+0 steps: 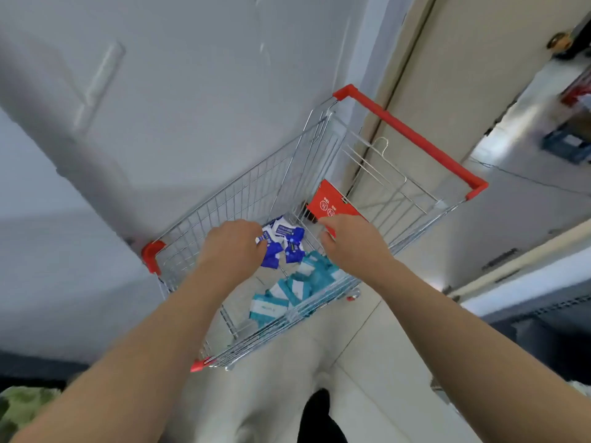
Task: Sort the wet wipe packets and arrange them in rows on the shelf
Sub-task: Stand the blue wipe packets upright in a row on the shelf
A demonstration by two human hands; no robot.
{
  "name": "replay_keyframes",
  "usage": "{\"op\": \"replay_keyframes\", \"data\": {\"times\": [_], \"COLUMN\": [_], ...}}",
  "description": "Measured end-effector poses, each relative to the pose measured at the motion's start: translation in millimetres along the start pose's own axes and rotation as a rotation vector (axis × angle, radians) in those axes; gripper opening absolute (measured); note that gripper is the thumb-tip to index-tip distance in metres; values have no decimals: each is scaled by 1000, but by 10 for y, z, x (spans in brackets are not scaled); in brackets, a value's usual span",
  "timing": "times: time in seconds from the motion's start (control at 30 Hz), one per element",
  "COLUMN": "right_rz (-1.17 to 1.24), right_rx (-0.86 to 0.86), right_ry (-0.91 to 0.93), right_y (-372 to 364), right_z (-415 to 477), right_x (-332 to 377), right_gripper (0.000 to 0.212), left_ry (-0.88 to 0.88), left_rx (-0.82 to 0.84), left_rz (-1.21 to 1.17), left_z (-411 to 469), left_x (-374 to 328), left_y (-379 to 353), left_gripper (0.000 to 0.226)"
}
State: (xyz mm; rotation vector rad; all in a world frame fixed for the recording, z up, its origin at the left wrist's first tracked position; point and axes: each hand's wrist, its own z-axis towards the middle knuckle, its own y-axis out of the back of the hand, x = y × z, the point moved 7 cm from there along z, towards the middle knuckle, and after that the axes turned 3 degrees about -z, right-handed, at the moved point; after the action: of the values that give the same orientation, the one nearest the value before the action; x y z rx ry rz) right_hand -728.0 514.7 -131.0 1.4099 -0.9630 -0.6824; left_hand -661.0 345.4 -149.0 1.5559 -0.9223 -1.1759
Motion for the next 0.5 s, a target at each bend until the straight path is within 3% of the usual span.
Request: {"op": "replay_keyframes", "data": {"times": [0.23,0.5], "right_rz": [9,86], "right_rx": [89,232], "right_ry": [149,249], "right_y": [-892,-2244], "right_z": [1561,2757], "right_x": [-642,-1068], "right_gripper": [21,11], "left_ry": [256,500], "left_rx": [36,112], "left_rz": [-123,-254], "left_z": [1305,2291], "left_x": [241,626], "left_y": [-934,-2313], "left_gripper": [29,28]}}
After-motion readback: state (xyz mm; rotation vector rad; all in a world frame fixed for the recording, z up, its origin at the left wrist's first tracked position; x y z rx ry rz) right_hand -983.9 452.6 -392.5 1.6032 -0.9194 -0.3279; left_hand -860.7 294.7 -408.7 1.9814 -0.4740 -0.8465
